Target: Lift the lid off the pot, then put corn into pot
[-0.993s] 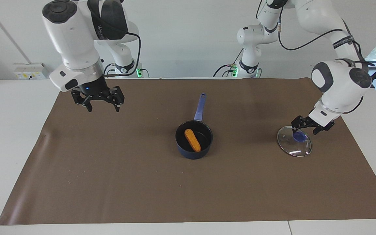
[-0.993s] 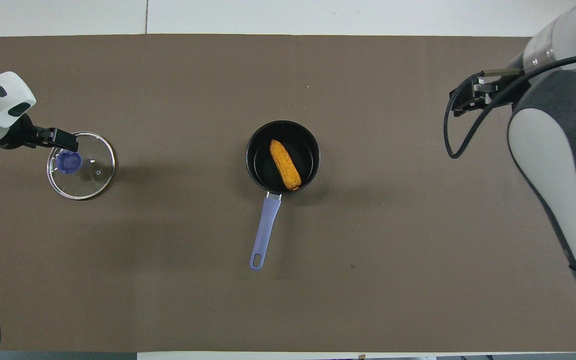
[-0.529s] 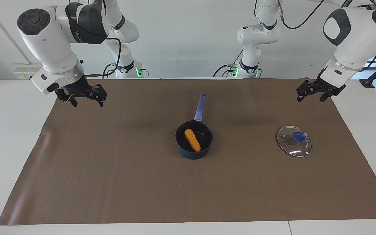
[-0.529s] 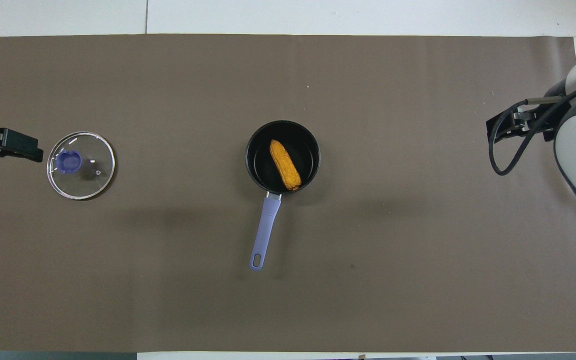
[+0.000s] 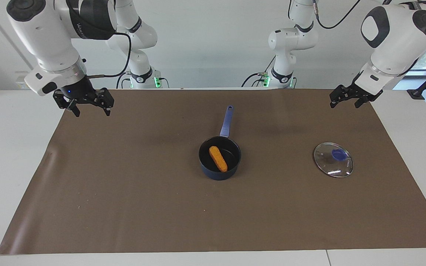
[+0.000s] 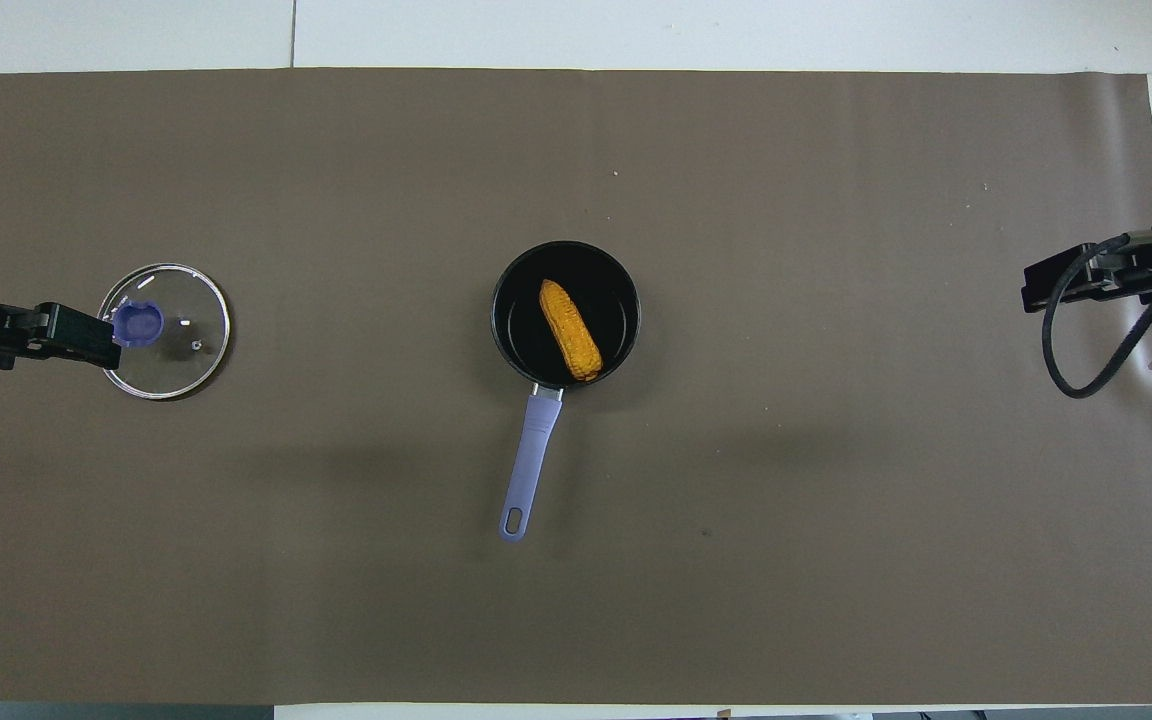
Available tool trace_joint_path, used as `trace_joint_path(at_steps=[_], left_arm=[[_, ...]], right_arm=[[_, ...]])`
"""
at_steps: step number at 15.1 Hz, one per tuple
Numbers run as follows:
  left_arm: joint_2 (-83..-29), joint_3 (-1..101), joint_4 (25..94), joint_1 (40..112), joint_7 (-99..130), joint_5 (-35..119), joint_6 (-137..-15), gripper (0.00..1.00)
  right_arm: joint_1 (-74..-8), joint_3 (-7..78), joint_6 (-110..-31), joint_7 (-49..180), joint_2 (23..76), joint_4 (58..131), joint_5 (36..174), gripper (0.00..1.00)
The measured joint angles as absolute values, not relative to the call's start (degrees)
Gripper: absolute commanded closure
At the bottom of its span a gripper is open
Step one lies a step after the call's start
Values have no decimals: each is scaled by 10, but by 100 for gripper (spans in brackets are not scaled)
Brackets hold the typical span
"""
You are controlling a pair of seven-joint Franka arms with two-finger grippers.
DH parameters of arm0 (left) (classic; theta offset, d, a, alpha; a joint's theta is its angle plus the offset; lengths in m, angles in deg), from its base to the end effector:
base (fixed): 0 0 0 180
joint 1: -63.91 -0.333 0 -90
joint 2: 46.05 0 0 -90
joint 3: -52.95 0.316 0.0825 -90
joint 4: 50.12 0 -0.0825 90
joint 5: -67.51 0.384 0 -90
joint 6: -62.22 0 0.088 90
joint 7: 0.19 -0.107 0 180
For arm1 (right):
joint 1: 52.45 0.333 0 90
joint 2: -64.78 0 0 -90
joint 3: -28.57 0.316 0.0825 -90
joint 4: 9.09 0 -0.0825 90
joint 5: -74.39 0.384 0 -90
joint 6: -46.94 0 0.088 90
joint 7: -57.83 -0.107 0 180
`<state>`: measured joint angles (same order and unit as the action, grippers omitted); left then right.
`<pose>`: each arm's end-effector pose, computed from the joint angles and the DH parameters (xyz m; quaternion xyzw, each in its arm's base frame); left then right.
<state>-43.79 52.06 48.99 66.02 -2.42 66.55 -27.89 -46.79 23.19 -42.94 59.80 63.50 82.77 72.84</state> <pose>0.5351 -0.0300 0.5715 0.9972 -0.0450 -0.0588 0.0077 0.5592 0.0004 0.5967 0.9993 0.0200 -0.0286 0.0141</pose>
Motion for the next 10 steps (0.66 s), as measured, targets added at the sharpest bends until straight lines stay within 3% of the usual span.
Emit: trace_joint_path(at_steps=[10], left_arm=[[-430,525,476,665,-21,666,-268,0]], right_arm=[[-467,219,-434,598,655,876,729,0]])
